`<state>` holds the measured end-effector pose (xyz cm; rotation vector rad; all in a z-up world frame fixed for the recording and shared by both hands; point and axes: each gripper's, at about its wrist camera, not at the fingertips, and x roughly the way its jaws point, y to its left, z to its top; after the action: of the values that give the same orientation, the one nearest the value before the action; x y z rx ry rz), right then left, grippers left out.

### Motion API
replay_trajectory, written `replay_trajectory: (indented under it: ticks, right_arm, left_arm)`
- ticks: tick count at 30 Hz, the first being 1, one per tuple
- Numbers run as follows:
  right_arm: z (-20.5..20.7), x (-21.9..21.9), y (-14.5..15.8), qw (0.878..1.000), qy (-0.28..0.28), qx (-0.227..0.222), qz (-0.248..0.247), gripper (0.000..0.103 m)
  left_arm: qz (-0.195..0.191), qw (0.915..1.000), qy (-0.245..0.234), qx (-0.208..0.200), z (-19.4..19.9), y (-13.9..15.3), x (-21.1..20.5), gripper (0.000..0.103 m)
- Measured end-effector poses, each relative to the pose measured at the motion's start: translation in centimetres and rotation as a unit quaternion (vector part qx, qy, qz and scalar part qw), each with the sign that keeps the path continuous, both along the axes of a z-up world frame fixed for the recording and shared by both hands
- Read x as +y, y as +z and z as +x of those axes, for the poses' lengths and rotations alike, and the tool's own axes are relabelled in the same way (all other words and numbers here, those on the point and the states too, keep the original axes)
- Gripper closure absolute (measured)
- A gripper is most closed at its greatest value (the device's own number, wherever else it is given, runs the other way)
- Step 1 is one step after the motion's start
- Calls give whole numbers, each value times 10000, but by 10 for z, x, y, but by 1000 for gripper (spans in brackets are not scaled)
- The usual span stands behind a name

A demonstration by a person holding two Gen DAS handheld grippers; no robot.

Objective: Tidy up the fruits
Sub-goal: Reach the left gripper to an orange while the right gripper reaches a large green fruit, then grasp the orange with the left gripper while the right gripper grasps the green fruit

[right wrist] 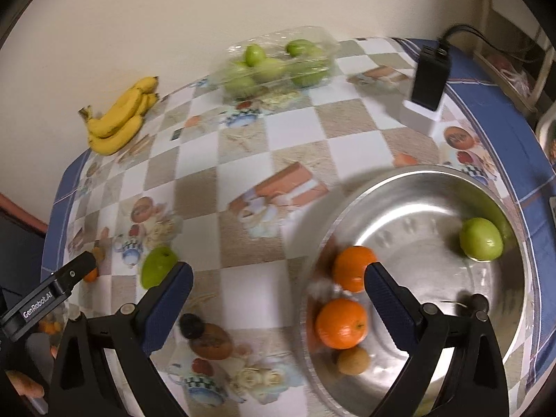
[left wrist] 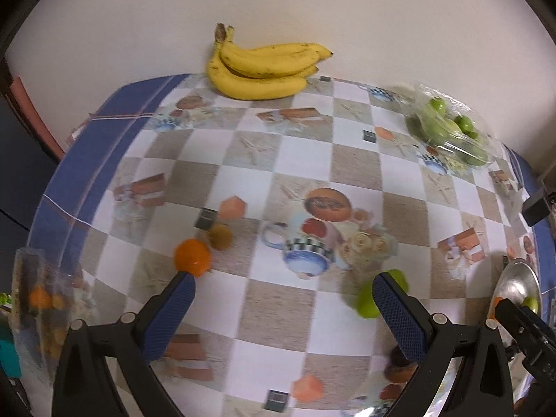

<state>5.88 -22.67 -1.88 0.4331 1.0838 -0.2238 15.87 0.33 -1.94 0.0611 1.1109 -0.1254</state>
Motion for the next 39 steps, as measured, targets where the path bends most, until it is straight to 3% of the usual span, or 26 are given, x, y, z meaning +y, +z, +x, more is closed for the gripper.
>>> replay_trajectory:
  ticks: [23, 36, 39]
  right_arm:
    - [43, 89, -32, 9938, 1065, 300, 142, 4]
    - [71, 108, -53, 9914, 1205, 486, 127, 5]
    - [74, 108, -56, 9916, 1181, 516, 137, 17]
  left_arm:
    - [-507, 9935, 911, 462, 31, -27, 91, 1]
    - [-696, 9925, 747, 677, 52, -52, 87, 19]
    - [-707, 9916, 784, 746, 54, -57, 91, 25]
